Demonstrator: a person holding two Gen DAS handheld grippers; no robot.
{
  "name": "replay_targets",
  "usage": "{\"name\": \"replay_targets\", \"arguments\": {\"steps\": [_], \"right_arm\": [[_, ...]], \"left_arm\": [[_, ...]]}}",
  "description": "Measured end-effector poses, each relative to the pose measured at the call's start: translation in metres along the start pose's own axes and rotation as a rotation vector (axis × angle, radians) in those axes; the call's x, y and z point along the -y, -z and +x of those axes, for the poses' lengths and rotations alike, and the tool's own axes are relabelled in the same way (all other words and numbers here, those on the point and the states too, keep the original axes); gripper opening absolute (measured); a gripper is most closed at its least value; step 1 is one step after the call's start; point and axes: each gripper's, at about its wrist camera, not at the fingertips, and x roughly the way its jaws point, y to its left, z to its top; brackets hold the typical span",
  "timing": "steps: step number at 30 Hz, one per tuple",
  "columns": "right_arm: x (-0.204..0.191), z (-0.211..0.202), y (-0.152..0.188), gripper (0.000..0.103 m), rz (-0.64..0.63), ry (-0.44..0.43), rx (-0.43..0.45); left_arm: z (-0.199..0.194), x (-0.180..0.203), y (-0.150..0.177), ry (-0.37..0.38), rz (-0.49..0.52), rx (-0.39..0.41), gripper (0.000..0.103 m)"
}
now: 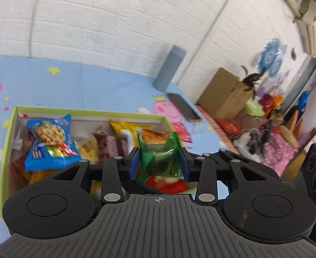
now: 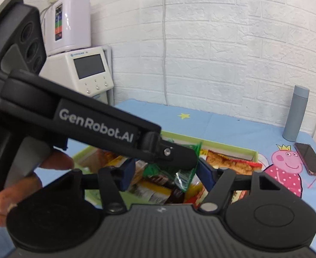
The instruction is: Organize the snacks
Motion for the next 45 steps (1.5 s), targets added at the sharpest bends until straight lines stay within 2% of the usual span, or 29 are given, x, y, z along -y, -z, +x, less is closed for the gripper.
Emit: {"name": "replay_targets", "arguments": {"steps": [3, 6, 8, 11, 13, 14, 19, 24, 29, 30, 31, 35, 39, 42, 45], "right_arm": [[0.012, 0.024, 0.008, 0.084, 0.007, 0.025, -0.032], [0.021, 0.028, 0.02, 0.088, 0.038, 0.032, -0.043], [0.022, 0.015, 0.023, 0.095, 0.048, 0.032, -0.019], [0.019, -0.018, 0.029, 0.095, 0.047, 0.039, 0.026], [0.015, -0.04, 0.037, 0.095, 0.062, 0.038, 0.042], [0.013, -0.051, 0.042, 0.095, 0.076, 0.041, 0.046], [0.005, -0.094, 0.075, 0.095, 0.18, 0.081, 0.034], [-0.001, -0.124, 0.099, 0.095, 0.297, 0.124, 0.024], [-0.015, -0.145, 0.109, 0.095, 0.342, 0.177, 0.024], [-0.018, -0.15, 0.111, 0.096, 0.35, 0.191, 0.024], [-0.021, -0.154, 0.112, 0.096, 0.36, 0.211, 0.027], [-0.029, -0.168, 0.12, 0.096, 0.38, 0.324, 0.025], [-0.042, -0.176, 0.135, 0.096, 0.378, 0.415, 0.023], [-0.045, -0.181, 0.15, 0.096, 0.412, 0.423, 0.027], [-0.048, -0.181, 0.154, 0.096, 0.397, 0.424, -0.014]], "left_arm": [[0.019, -0.013, 0.004, -0.052, -0.004, -0.013, 0.036], [0.015, -0.024, 0.011, -0.037, -0.031, -0.004, 0.039], [0.003, -0.025, 0.014, -0.026, -0.04, 0.011, 0.042], [-0.017, -0.018, 0.021, -0.024, -0.037, 0.033, 0.048], [-0.034, -0.011, 0.032, -0.026, -0.037, 0.052, 0.057], [-0.043, -0.008, 0.038, -0.029, -0.031, 0.065, 0.058], [-0.088, 0.015, 0.083, -0.106, -0.001, 0.124, 0.075], [-0.121, 0.033, 0.128, -0.193, 0.014, 0.152, 0.079], [-0.143, 0.049, 0.17, -0.311, 0.035, 0.182, 0.08], [-0.146, 0.052, 0.177, -0.332, 0.034, 0.193, 0.083], [-0.148, 0.053, 0.184, -0.349, 0.028, 0.206, 0.086], [-0.153, 0.059, 0.205, -0.408, 0.011, 0.225, 0.087], [-0.153, 0.062, 0.224, -0.405, -0.007, 0.23, 0.087], [-0.151, 0.068, 0.234, -0.387, 0.015, 0.198, 0.087], [-0.153, 0.074, 0.242, -0.388, 0.025, 0.195, 0.087]]}}
